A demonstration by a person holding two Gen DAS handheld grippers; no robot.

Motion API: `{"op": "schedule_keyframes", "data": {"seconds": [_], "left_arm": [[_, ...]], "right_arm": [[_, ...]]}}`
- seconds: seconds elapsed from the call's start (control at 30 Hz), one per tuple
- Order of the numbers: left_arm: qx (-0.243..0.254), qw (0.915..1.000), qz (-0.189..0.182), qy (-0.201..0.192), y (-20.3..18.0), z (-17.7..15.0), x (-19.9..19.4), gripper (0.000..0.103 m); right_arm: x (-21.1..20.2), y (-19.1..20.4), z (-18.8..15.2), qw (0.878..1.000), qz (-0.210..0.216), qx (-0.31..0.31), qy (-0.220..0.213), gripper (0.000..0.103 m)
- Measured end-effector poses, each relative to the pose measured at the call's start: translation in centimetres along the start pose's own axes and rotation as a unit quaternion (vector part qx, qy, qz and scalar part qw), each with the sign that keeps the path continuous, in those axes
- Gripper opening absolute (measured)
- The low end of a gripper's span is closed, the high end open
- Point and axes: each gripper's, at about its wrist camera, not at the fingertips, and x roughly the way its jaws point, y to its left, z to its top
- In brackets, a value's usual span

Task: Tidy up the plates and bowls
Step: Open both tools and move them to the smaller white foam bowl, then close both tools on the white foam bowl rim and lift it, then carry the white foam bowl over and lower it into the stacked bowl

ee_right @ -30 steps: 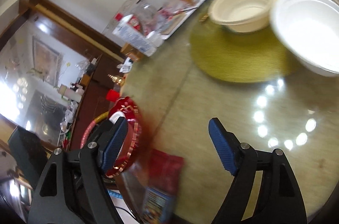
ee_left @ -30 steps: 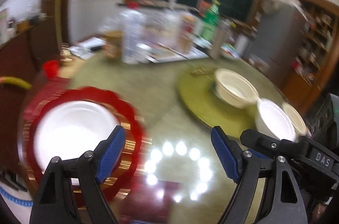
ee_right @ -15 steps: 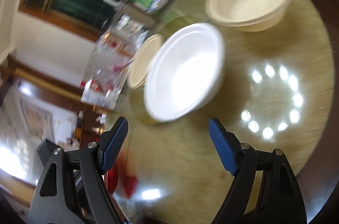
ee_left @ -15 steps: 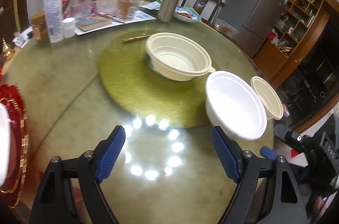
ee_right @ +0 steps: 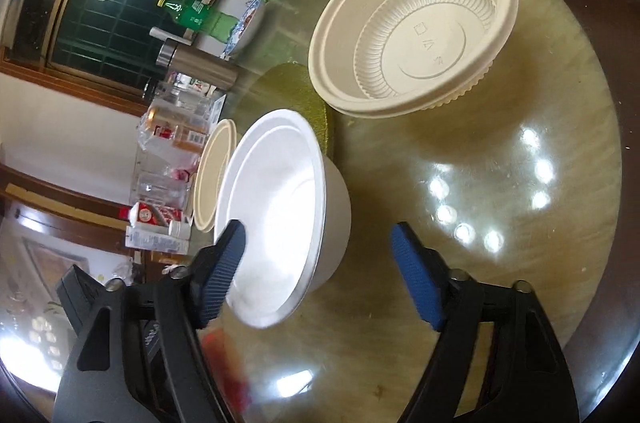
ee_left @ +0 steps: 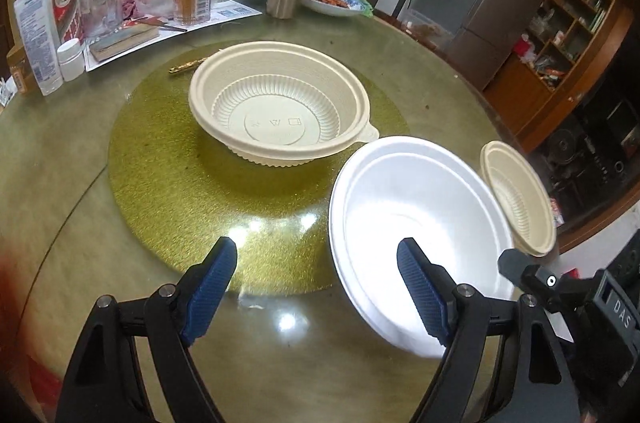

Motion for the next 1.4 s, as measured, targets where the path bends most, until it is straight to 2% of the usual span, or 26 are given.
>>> {"op": "schedule_keyframes", "data": {"seconds": [0.03,0.07,0.1,0.13,0.17,0.2,0.23,0.27,0.4,0.57,0.87,1.17,1.4], "left_arm": [[0.003,0.9999,0.010,0.001,-0.1,0.0,0.3,0.078],[0.009,0.9998,0.020,0.004,-0.3,0.0,0.5,0.066],[0.020,0.9993,0.031,0.011,-0.5,-0.1,0.9,0.058],[0.032,0.9986,0.037,0.019,-0.7,-0.3,1.3,0.043],[0.042,0.9982,0.037,0.023,-0.9,-0.4,1.4,0.034],[0.052,0.9978,0.037,0.020,-1.1,-0.6,1.3,0.031],[0.062,0.9972,0.039,0.016,-1.4,-0.8,1.1,0.022],[0.071,0.9964,0.044,0.014,-1.6,-1.1,0.8,0.018],[0.077,0.9952,0.060,-0.001,-1.0,-1.8,-0.6,0.016],[0.071,0.9951,0.068,-0.009,0.5,-2.6,-2.2,0.016],[0.055,0.9936,0.083,-0.054,3.7,-3.2,-6.7,0.016],[0.007,0.9915,0.100,-0.083,8.9,-3.8,-11.3,0.016],[-0.036,0.9836,0.125,-0.125,13.9,-4.9,-16.2,0.017]], "right_arm": [[0.1,0.0,0.0,1.000,-0.007,-0.005,-0.001,0.051],[0.3,0.2,0.1,1.000,-0.019,-0.011,-0.003,0.043],[0.4,0.2,0.1,1.000,-0.027,-0.015,-0.004,0.026],[0.5,0.1,0.2,0.999,-0.032,-0.018,0.001,0.020],[0.6,0.1,0.1,0.999,-0.029,-0.020,0.003,0.020],[0.4,0.2,0.0,0.999,-0.024,-0.024,0.001,0.019],[0.3,0.5,-0.2,0.999,-0.025,-0.030,-0.001,0.013],[0.1,0.8,-0.5,0.999,-0.024,-0.040,-0.003,0.012],[-0.6,2.0,-1.6,0.997,-0.028,-0.068,-0.014,0.009],[-1.0,2.9,-3.0,0.996,-0.011,-0.083,-0.006,0.009],[-1.0,6.1,-6.1,0.993,0.018,-0.119,0.012,0.009],[0.8,11.1,-9.5,0.984,0.056,-0.163,0.053,0.009],[2.6,16.3,-12.9,0.970,0.091,-0.208,0.089,0.009]]}}
